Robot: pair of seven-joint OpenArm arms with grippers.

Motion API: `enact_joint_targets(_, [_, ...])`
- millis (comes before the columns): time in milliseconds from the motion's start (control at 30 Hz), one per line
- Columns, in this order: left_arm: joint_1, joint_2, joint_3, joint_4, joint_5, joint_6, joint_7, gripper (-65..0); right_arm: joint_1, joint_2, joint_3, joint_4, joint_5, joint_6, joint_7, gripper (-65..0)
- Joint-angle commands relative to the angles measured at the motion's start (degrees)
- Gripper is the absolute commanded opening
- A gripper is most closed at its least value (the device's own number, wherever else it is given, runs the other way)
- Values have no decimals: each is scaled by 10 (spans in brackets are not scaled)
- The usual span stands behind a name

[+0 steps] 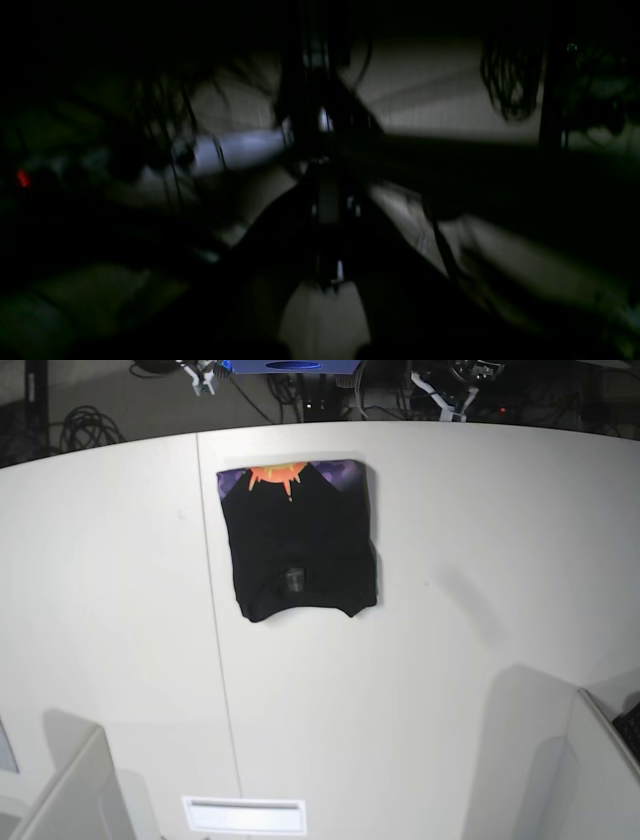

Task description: Fold the T-shirt properly

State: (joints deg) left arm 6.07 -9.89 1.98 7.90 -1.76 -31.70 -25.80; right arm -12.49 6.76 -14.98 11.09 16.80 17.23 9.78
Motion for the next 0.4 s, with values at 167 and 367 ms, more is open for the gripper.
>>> enact_joint_targets(167, [2,-4,1,1,0,-5,-2,-650,-3,11,1,-2,1,5,48,-650])
enact_joint_targets(367, [7,-4,2,0,0,-5,-6,-650,0,7,-1,-1,0,5,53,-650])
